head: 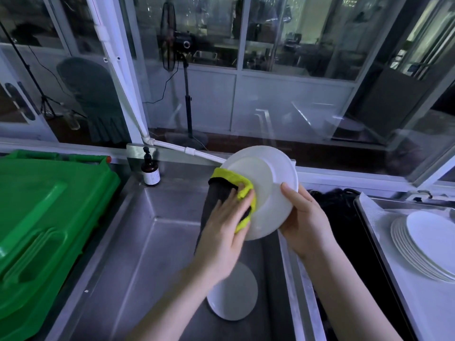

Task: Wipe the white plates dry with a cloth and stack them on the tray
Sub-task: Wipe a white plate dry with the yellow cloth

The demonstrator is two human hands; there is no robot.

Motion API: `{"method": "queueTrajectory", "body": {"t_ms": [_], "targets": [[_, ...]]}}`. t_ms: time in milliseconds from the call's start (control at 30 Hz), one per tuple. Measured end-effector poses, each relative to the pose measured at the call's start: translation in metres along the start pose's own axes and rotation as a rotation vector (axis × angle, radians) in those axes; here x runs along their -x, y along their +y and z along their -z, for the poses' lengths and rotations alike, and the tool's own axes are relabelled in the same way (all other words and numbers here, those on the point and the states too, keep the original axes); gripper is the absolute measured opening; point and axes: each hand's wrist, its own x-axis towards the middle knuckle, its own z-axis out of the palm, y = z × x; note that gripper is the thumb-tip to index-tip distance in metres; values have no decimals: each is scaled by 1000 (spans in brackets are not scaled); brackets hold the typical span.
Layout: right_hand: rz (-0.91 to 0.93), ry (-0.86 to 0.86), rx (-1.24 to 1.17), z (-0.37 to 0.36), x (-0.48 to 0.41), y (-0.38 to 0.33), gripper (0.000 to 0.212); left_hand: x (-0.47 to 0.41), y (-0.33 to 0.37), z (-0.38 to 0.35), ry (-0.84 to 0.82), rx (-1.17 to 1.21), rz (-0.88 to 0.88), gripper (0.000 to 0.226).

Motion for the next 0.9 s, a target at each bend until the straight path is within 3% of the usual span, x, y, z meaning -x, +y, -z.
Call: {"method": "queueTrajectory", "body": {"t_ms": [100, 333, 433, 567, 667, 733, 800, 900], "targets": [[-9, -23, -31, 2, 4, 6, 46, -7, 16, -10, -58, -28, -112, 54], [7, 2, -53, 14, 17, 10, 42, -39, -6, -5, -16, 2, 101, 55], [36, 36, -17, 27, 22, 0, 36, -28, -14, -8, 3, 88, 262, 54], [84, 75, 59, 52, 34, -14, 36, -22, -14, -3, 221, 219, 413, 33], [169, 69, 217, 67, 43, -23, 24, -35, -9, 3, 310, 288, 729, 23], [275, 47, 394, 71, 49, -27, 26, -42, 3, 6, 200, 517, 982, 23], [416, -11, 609, 73, 55, -29, 28, -46, 21, 6, -27, 777, 1134, 30], [516, -124, 909, 78, 65, -30, 37, -47, 39, -1, -216, 956, 1121, 59]]}}
